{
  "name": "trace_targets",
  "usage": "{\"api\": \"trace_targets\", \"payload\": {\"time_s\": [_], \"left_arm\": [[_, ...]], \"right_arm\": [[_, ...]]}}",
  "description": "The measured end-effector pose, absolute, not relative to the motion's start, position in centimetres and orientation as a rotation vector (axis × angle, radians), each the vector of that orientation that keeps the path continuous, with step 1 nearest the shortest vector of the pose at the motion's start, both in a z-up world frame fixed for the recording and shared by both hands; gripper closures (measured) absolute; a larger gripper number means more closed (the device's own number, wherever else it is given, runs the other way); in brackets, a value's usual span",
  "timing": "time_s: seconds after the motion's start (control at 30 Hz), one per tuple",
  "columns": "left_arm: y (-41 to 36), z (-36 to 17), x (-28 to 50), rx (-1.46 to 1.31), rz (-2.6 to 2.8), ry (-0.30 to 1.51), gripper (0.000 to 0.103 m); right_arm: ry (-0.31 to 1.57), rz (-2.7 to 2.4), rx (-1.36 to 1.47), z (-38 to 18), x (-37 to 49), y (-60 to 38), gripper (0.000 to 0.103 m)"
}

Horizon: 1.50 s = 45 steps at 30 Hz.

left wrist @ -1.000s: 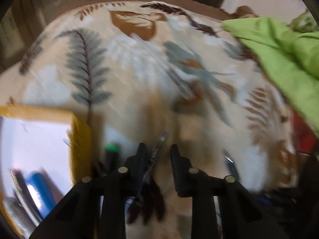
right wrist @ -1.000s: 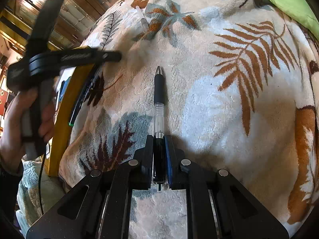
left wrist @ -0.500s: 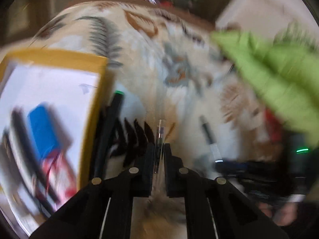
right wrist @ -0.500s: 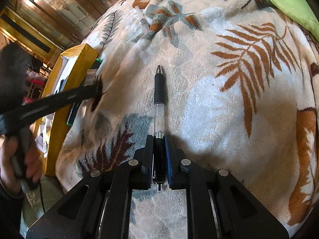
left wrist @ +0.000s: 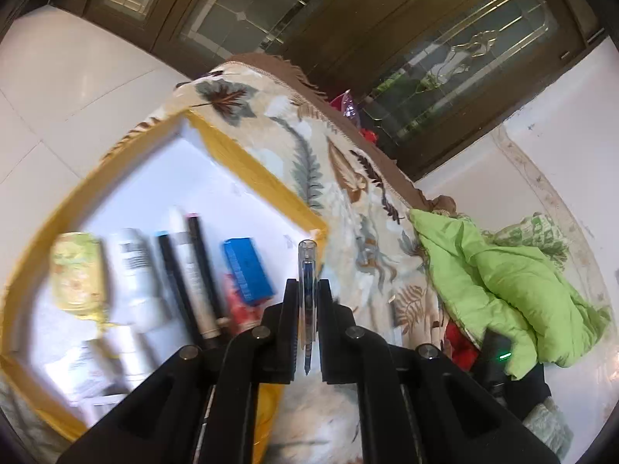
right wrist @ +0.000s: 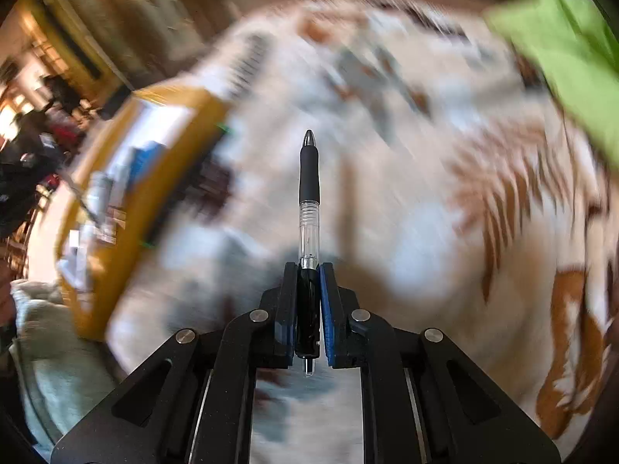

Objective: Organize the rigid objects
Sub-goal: 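Carry the black pen with the right tool while the left tool carries the clear pen to the tray, then open both tools to release the two pens in the tray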

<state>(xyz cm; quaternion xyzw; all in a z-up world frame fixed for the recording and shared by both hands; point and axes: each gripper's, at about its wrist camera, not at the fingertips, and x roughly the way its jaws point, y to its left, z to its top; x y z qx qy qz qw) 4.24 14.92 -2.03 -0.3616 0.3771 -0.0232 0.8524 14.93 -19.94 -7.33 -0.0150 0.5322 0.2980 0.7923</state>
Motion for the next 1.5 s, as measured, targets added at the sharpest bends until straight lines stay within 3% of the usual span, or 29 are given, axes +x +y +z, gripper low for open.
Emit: {"api": "trace_targets", "payload": {"time_s": [0.23,0.53,0.97,1.07,1.1,1.13,1.17,1.2,1.23,1.4,1.5], "left_arm": [[17.6,-6.1,3.9,-0.848,-0.036,0.888,0.096],[19.6,-8.1,6.3,-0.847,-0.016,0.937,0.096],[19.7,-10.4,7.1,-0.838,0.05,0.982,0.094],[19.4,-9.9,6.9,-0.838,0.027,0.955,0.072],[19.2,-9.5,6.8,-0.833,0.016,0.936,0.054],[18.9,-8.8,6.5,-0.813,0.014,0.91,0.037],[18.5,-7.8,6.1,-0.773,0.028,0.878,0.031],[18.1,-7.1,5.8,-0.743,0.038,0.853,0.025],[17.8,-6.6,5.5,-0.726,0.036,0.836,0.025],[14.7,-4.0,4.3,-0.693,-0.072,0.757,0.025],[11.1,-3.1,4.6,-0.679,-0.17,0.763,0.025]], "right_arm": [[1.096,0.917,-0.002,-2.9,12.1,-10.0,0.092],[1.156,0.958,-0.042,-5.5,12.6,-1.0,0.092],[1.205,0.911,-0.142,-9.1,13.1,1.4,0.091],[1.221,0.905,-0.112,-8.8,13.5,0.6,0.09],[1.217,0.904,-0.098,-8.3,13.6,0.1,0.088],[1.209,0.915,-0.07,-7.6,13.7,-0.7,0.081],[1.191,0.925,-0.038,-6.8,13.8,-1.7,0.074],[1.168,0.926,-0.01,-5.9,14.0,-2.8,0.058],[1.128,0.919,0.029,-4.7,14.1,-4.7,0.05],[1.086,0.86,0.147,-3.4,15.9,-11.4,0.049],[1.152,0.799,0.187,-5.0,17.4,-14.0,0.049]]}}
